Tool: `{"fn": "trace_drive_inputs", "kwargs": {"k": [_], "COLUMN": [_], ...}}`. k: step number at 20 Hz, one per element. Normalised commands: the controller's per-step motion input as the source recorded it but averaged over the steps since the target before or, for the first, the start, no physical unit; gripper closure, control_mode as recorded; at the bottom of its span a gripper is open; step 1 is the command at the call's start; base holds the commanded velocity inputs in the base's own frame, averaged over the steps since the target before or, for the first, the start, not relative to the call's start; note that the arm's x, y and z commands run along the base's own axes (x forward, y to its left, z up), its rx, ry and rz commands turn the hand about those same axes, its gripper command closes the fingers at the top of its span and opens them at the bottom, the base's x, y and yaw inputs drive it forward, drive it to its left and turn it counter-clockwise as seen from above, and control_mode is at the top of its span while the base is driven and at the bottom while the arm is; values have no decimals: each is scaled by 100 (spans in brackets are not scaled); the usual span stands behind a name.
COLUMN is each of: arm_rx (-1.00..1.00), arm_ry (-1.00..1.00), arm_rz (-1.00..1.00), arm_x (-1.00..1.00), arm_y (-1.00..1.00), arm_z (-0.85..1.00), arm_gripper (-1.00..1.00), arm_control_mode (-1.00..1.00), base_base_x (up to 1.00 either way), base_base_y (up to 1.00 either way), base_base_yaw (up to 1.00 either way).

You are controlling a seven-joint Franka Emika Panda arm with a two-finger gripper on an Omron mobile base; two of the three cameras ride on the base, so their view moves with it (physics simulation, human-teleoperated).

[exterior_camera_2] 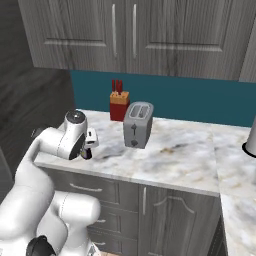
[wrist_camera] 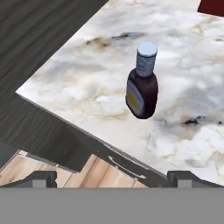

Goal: Place the mustard and condiment bottle from the counter to the top shelf of the fridge. If the existing items in the fridge are on the top shelf, move them to other shelves.

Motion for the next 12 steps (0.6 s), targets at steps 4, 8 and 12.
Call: {"fn": "trace_drive_inputs", "kwargs": {"k": [4, 8, 12], "arm_rx": [0, 0, 0], "arm_ry": [0, 0, 0], "arm_rz": [4, 3, 2], "arm_x": [56, 45, 39], "arm_y": [0, 0, 1], "arm_z": [-16, -12, -16], "arm_gripper": [-100, -100, -100], "arm_control_mode": [-100, -100, -100], "base_base_x": [0, 0, 0], "base_base_y": [0, 0, 0], "base_base_yaw": [0, 0, 0]}}
